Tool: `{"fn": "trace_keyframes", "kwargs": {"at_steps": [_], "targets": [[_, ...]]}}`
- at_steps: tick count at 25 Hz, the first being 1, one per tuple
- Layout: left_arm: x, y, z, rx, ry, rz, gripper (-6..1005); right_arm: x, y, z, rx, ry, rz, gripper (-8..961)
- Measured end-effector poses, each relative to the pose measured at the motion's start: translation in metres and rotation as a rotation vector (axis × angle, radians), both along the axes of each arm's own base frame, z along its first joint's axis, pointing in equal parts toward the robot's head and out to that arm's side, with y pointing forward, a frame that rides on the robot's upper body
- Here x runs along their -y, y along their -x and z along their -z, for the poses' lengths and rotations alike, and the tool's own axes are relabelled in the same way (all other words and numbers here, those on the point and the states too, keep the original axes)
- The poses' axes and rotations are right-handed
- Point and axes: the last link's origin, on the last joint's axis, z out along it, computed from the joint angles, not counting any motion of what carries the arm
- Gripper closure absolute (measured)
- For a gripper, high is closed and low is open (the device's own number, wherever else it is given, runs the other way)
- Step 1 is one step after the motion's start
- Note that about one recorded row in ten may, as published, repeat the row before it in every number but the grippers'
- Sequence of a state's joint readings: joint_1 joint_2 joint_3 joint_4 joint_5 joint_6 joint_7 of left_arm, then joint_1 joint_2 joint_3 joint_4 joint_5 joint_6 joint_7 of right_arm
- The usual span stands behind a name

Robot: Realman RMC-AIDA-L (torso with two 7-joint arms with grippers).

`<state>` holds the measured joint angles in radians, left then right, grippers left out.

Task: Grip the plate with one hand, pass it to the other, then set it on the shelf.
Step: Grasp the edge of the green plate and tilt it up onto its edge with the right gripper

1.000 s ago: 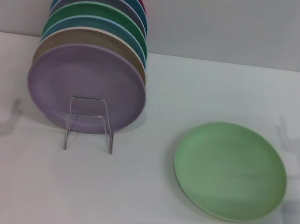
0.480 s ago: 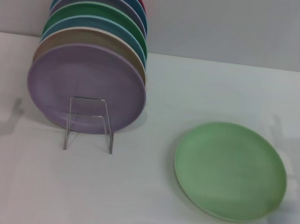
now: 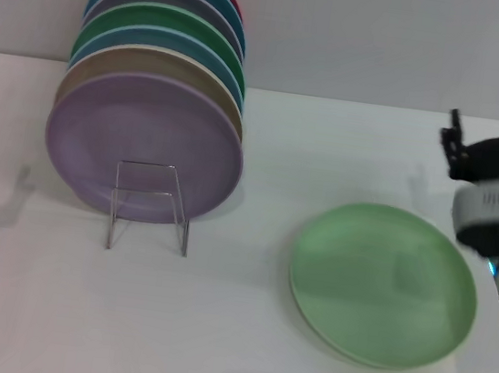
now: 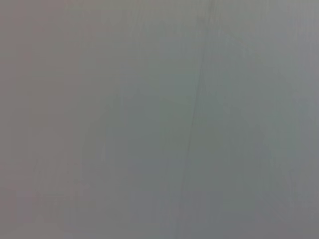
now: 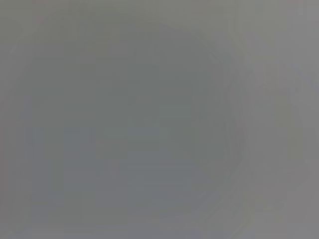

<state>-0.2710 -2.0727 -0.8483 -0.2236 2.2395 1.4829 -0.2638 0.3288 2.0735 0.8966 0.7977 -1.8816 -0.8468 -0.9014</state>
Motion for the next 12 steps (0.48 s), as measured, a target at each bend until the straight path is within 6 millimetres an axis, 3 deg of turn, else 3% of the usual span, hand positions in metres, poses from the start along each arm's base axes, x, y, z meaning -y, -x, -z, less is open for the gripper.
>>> {"fn": "trace_keyframes", "kwargs": {"at_steps": [6,12], "targets": [[0.000,0.001,-0.001,-0.003,-0.002,0.000,185,-0.021,0.011,-0.005,-0.180,0.263,0.091,260],[0.000,0.000,-0.002,-0.004,-0.003,0.002,185,-0.028,0.010,-0.037,-0.345,0.473,0.132,259]]}}
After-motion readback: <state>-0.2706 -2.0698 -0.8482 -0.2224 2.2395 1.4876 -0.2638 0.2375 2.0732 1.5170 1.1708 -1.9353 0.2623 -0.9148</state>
